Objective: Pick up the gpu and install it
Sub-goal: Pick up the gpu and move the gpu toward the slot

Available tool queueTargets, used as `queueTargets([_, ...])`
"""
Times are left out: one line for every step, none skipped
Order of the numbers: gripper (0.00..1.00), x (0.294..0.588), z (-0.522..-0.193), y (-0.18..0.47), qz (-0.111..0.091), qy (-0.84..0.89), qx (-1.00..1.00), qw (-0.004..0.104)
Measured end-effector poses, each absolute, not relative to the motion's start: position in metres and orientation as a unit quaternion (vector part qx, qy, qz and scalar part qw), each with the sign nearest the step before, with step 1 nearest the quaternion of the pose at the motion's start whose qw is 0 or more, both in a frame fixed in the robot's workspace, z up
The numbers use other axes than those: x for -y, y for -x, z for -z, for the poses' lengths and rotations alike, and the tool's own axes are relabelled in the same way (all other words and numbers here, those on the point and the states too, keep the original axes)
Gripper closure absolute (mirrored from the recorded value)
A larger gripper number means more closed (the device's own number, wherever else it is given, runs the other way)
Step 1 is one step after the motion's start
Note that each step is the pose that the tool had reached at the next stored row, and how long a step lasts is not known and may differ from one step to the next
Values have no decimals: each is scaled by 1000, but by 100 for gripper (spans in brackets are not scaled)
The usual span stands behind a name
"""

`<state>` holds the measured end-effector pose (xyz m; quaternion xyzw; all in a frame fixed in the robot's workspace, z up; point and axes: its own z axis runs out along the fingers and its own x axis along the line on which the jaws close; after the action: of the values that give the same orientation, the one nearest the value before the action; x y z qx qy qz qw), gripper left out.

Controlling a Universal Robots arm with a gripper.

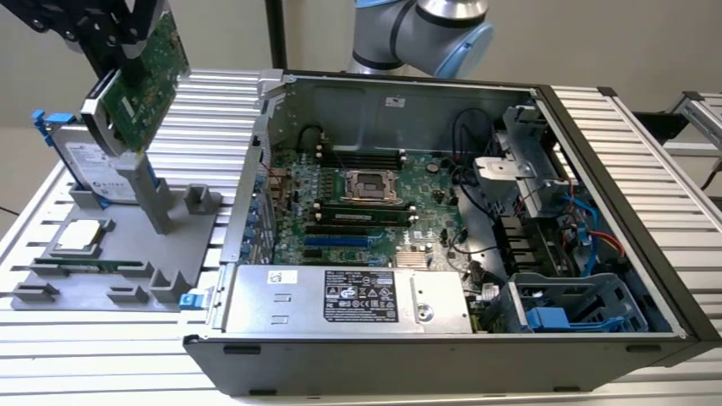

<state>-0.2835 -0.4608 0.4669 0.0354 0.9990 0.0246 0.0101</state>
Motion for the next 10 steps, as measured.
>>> queueTargets([100, 461, -467, 282, -25, -35, -999, 10])
queueTargets([100, 461, -467, 280, -25, -35, -999, 10])
queueTargets([100, 461, -467, 278, -25, -35, -999, 10])
queueTargets([100, 461, -467, 276, -25, -35, -999, 10])
queueTargets([100, 461, -467, 274, -25, -35, -999, 10])
queueTargets([100, 461, -467, 272, -25, -35, -999, 10])
queueTargets([100, 461, -467, 271, -25, -35, -999, 10])
queueTargets([100, 461, -467, 269, -25, -35, -999, 10])
queueTargets([100, 461, -467, 267, -25, -35, -999, 10])
queueTargets([100, 461, -467, 265, -25, -35, -999, 10])
